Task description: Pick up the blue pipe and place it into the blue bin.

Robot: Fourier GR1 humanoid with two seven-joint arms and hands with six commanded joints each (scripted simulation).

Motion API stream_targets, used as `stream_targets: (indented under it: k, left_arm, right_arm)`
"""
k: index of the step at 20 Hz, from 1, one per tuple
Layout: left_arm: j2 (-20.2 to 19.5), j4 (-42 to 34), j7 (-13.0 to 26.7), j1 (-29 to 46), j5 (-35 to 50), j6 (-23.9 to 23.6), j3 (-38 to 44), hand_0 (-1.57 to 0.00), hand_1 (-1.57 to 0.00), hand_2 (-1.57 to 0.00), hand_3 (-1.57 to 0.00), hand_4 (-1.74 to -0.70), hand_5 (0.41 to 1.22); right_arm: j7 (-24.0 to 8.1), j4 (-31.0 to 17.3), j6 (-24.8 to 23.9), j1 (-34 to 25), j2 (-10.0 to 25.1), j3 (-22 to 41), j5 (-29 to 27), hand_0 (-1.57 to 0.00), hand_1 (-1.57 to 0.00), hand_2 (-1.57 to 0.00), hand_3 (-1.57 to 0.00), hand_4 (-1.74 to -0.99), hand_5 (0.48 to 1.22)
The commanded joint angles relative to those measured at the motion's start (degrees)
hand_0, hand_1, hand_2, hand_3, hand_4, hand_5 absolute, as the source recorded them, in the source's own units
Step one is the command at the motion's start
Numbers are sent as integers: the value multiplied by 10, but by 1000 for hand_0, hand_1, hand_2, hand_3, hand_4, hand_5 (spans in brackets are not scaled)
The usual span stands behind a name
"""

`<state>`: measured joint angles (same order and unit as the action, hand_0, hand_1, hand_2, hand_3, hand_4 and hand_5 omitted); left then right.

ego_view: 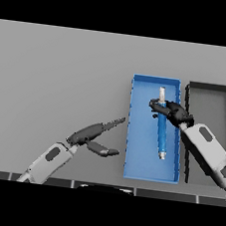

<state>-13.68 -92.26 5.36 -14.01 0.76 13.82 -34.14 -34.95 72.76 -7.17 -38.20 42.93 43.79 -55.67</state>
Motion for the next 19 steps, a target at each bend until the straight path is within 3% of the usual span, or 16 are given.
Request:
stream_targets:
  k: [1,6,8,11,19]
  left_arm:
    - [2,-2,-2,2,-1,0,-3,1,1,1,1,-895,453]
    - [2,1,-3,2,-3,-2,-2,1,1,1,1,-905,455]
    - [7,9,2,-7,-3,-4,1,1,1,1,1,-912,458]
    - [8,8,-6,-1,-3,-3,-1,1,1,1,1,-915,462]
    - [2,-2,-3,4,5,1,0,1,1,1,1,-920,468]
  right_arm:
    - [2,-5,3,-2,2,10,15,-218,-195,-186,-150,-1165,924]
    - [37,-36,14,-7,-6,37,72,-71,-63,-60,-48,-1125,764]
    - [27,-42,2,-17,-12,43,84,-45,-40,-38,-31,-1124,717]
    - [49,-43,13,-12,-7,34,75,-23,-20,-19,-15,-1119,695]
    - [56,-44,22,-8,-10,35,75,-9,-8,-7,-6,-1129,677]
